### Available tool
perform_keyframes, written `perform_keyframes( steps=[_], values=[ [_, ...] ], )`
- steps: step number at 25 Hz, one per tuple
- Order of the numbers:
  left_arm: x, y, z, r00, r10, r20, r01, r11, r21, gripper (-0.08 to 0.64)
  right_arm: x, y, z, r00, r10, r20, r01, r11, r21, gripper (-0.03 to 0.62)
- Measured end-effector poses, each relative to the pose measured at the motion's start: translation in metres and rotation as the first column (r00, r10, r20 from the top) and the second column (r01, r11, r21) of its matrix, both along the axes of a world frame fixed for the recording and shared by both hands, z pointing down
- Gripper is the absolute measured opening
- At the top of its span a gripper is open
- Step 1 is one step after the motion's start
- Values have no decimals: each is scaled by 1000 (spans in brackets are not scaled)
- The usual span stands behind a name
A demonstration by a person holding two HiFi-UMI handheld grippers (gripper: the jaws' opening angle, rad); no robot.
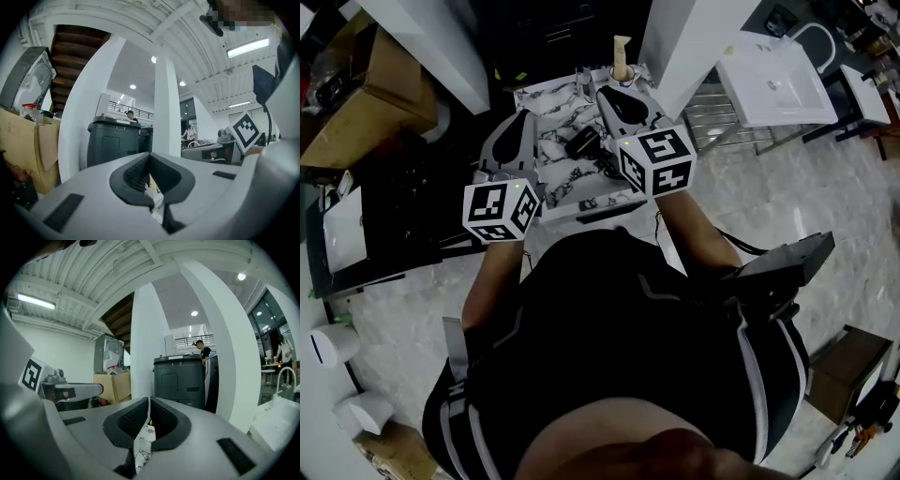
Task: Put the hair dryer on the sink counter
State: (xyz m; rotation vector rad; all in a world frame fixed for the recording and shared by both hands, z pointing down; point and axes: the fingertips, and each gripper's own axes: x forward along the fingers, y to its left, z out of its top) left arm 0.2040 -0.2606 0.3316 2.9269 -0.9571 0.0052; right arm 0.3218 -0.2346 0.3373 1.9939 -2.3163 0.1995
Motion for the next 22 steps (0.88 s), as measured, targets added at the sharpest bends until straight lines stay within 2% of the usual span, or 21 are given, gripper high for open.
perform_keyframes(
  steps=[8, 13, 22],
  values=[
    [-2, -7, -2, 1000, -17, 14, 17, 1000, 1, 2, -4, -7, -12, 1000, -7, 3, 7, 999, 32, 34],
    [-10, -16, -6, 998, -63, -6, 63, 998, 6, 2, -2, -13, -11, 1000, -2, 8, 1, 999, 41, 34],
    [-6, -16, 0, 999, -46, 2, 46, 999, -12, 0, 1, -17, -4, 1000, 12, 12, -13, 999, 32, 33]
  ],
)
